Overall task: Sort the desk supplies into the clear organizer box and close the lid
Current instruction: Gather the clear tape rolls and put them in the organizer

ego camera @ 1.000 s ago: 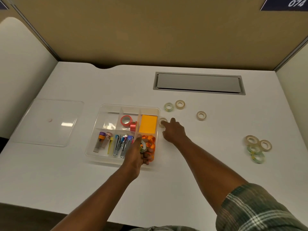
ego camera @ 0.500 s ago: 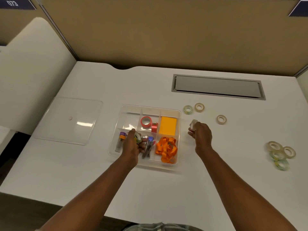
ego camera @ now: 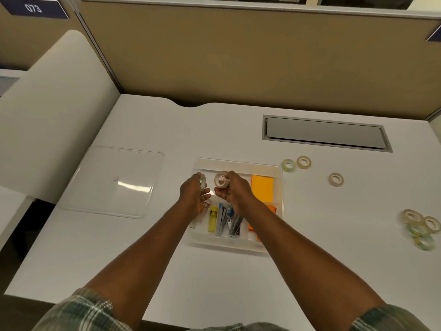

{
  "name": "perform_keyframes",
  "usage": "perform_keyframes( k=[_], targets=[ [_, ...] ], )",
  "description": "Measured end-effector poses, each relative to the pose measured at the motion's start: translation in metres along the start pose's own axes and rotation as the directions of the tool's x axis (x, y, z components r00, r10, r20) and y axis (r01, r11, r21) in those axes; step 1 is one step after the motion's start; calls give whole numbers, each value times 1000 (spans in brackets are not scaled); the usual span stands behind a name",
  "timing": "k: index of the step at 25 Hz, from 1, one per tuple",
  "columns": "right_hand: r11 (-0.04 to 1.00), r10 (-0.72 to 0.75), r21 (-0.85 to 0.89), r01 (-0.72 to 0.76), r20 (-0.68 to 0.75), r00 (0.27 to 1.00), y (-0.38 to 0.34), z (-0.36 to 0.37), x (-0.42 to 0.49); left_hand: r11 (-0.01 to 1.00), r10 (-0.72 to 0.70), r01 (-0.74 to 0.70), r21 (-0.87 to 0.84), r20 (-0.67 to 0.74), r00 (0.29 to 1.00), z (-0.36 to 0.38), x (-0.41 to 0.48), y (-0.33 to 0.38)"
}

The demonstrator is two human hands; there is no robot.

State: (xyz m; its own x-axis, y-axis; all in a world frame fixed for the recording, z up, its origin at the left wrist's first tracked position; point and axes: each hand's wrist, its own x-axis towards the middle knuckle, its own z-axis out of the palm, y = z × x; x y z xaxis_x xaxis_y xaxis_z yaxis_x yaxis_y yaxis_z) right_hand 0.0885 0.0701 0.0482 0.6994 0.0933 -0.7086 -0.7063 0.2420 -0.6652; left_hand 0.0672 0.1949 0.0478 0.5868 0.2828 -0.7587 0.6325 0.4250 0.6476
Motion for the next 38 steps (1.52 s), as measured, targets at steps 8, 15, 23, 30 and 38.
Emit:
perform_keyframes(
  k=[8,15,23,30,38],
  targets=[
    [991,67,-120,-64,21,998,0,22,1,999,-8,4,47,84,996,-7,5,11],
    [972,-45,-232,40,-16,999,-5,-6,-12,980,107,-116,159,62,992,7,-7,5],
    [943,-157,-303,141,-29,987,-21,-88,-35,958,130,-169,231,176,976,78,-37,-25],
    [909,-279,-370,193,-194,941,-30,-220,-50,938,60,-162,306,316,947,177,-72,-73],
    [513,-597,-858,-25,-377,708,-23,-385,-68,861,-28,-162,482,362,932,263,-88,-146]
  ],
)
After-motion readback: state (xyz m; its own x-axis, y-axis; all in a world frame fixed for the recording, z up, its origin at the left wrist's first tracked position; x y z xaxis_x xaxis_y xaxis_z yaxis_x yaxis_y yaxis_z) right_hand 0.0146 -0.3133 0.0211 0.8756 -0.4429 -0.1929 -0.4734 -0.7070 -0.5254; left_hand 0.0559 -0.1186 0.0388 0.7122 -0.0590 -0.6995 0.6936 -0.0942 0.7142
